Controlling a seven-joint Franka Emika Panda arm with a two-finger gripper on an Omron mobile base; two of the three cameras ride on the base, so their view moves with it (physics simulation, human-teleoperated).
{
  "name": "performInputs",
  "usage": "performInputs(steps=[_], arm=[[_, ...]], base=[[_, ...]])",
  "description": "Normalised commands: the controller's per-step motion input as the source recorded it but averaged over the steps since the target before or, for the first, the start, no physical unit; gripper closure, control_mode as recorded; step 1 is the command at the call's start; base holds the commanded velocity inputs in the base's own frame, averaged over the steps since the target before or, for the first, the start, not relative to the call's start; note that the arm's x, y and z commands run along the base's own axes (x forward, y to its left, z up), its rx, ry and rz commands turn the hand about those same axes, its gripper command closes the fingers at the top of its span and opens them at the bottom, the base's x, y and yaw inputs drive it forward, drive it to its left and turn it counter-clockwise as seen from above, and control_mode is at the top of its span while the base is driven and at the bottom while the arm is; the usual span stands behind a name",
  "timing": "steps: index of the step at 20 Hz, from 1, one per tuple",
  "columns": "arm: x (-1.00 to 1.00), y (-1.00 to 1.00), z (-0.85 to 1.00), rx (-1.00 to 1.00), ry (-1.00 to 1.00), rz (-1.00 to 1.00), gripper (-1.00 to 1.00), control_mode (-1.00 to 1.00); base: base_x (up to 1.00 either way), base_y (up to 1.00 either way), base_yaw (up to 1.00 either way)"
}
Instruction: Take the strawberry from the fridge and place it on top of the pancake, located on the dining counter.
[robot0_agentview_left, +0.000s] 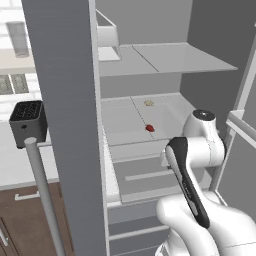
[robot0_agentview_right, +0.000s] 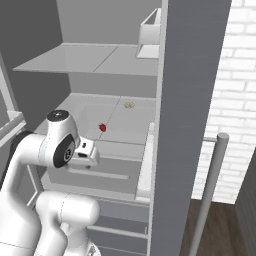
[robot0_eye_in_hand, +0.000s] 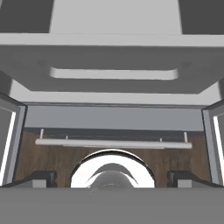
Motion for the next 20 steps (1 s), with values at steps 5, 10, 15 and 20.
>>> performInputs(steps=[5, 10, 15, 20], arm=[[0.66, 0.00, 0.13, 0.00, 0.00, 0.00, -1.00, -1.00], [0.79, 0.00, 0.22, -0.01, 0.00, 0.00, -1.00, -1.00], [0.75, 0.00, 0.15, -0.04, 0.00, 0.00, -1.00, -1.00], [0.70, 0.00, 0.00, -0.01, -0.02, 0.04, -1.00, -1.00]], base=[[0.00, 0.00, 0.00], [0.00, 0.00, 0.00], [0.00, 0.00, 0.00], [0.00, 0.00, 0.00]])
